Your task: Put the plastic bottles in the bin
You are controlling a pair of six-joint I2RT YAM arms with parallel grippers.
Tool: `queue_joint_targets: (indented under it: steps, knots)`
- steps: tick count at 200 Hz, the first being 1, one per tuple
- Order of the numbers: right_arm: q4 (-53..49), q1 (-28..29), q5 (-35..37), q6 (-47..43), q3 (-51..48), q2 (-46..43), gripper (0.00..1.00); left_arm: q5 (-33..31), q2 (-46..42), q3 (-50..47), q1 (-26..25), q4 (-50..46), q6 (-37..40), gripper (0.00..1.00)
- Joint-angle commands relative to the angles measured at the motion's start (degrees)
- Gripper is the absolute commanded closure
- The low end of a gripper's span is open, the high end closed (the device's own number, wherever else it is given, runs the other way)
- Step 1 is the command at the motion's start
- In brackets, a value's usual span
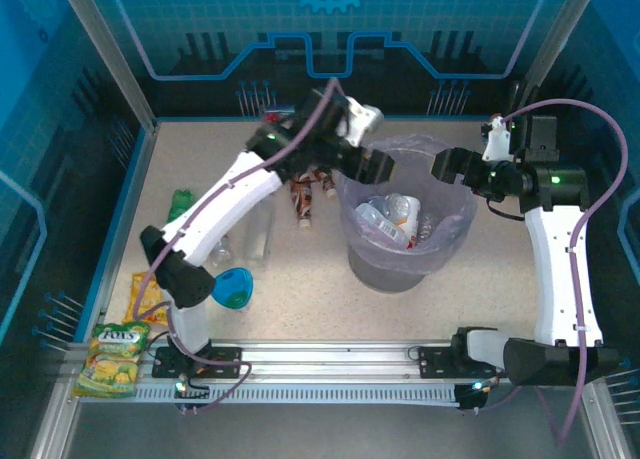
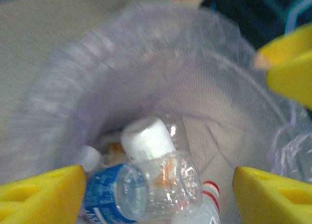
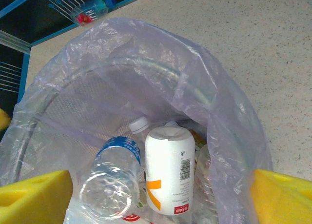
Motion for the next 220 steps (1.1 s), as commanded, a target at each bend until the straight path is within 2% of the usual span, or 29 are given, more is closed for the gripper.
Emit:
queue_joint_targets:
  steps: [1,40,84,116,152,220]
  knots:
    - [-0.46,0.92,1.01,-0.95,1.04,-0.11,0.06,-0.24,-5.6,-5.21,4.55,7.85,-4.87,0.18]
    - [0.0,0.87,1.38,-0.45,0.35,-0.34,0.06,2.22,-7.89,-15.66,15.27,19.37,-13.44,0.15]
    - [0.2,0.93,2.04,-0.16,-1.82,-2.14,0.06,5.34,-2.42,-21.3,25.48,33.04,-27.11,0.11]
    - [0.91,0.88,1.46,0.42,-4.06,-3.34,0.05,2.53,3.55,-23.94,30.58,42.6,-36.95,0.08]
    - [2.62,0.94,0.29,1.5,-8.16,-5.04,0.05,0.11,14.83,-21.99,35.06,48.38,-47.97,0.07]
    - [1.49,0.86,2.24,1.27,-10.83,-6.75,0.06,-2.54,34.19,-5.03,36.46,46.07,-54.57,0.07]
